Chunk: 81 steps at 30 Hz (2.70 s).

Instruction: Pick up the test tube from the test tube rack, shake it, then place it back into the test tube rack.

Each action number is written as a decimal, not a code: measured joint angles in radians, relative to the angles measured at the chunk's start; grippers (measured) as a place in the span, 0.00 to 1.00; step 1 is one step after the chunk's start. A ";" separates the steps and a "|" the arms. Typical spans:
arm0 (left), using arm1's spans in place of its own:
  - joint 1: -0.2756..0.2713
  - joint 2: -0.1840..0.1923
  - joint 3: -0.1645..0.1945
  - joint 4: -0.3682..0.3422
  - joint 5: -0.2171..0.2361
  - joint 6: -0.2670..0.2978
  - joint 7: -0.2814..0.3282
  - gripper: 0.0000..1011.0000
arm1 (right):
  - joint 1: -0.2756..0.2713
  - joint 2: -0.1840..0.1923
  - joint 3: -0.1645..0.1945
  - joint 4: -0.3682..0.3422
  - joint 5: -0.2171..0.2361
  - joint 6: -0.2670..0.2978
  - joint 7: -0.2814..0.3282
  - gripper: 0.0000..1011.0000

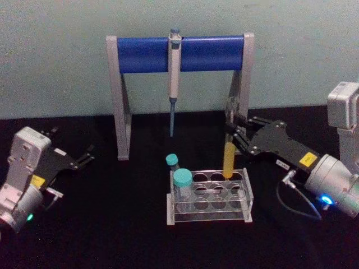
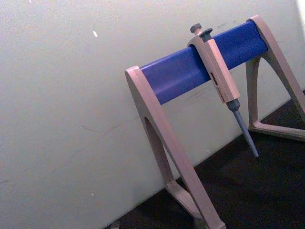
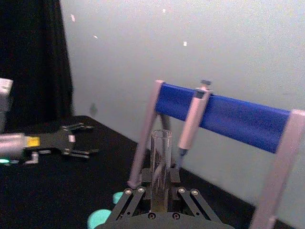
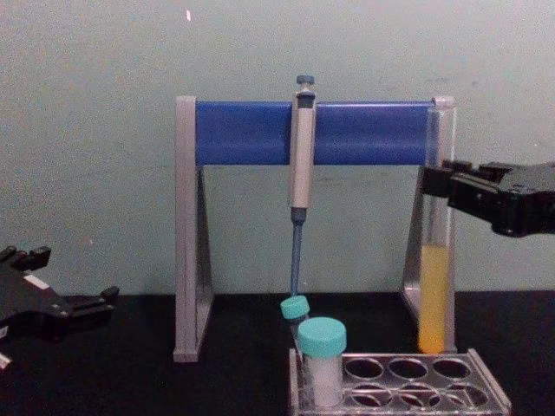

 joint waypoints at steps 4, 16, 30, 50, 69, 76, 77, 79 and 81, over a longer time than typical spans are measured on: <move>0.000 0.000 0.000 0.000 0.000 0.000 0.000 0.99 | 0.009 -0.013 -0.017 0.009 0.042 -0.005 0.031 0.22; 0.000 0.000 0.000 0.000 0.000 0.000 0.000 0.99 | 0.082 -0.089 -0.048 0.116 0.054 -0.124 0.034 0.22; 0.000 0.000 0.000 0.000 0.000 0.000 0.000 0.99 | 0.099 -0.108 -0.031 0.151 -0.013 -0.149 -0.012 0.22; 0.000 0.000 0.000 0.000 0.000 0.000 0.000 0.99 | 0.091 -0.112 -0.018 0.142 -0.022 -0.136 -0.001 0.22; 0.000 0.000 0.000 0.000 0.000 0.000 0.000 0.99 | 0.027 -0.062 -0.018 0.075 0.041 -0.122 0.061 0.22; 0.000 0.000 0.000 0.000 0.000 0.000 0.000 0.99 | 0.009 -0.025 -0.037 0.060 0.076 -0.124 0.113 0.22; 0.000 0.000 0.000 0.000 0.000 0.000 0.000 0.99 | 0.008 -0.021 -0.040 0.060 0.079 -0.124 0.118 0.22; 0.000 0.000 0.000 0.000 0.000 0.000 0.000 0.99 | 0.006 -0.010 -0.048 0.060 0.087 -0.125 0.129 0.22; 0.000 0.000 0.000 0.000 0.000 0.000 0.000 0.99 | 0.006 -0.005 -0.052 0.060 0.091 -0.125 0.133 0.22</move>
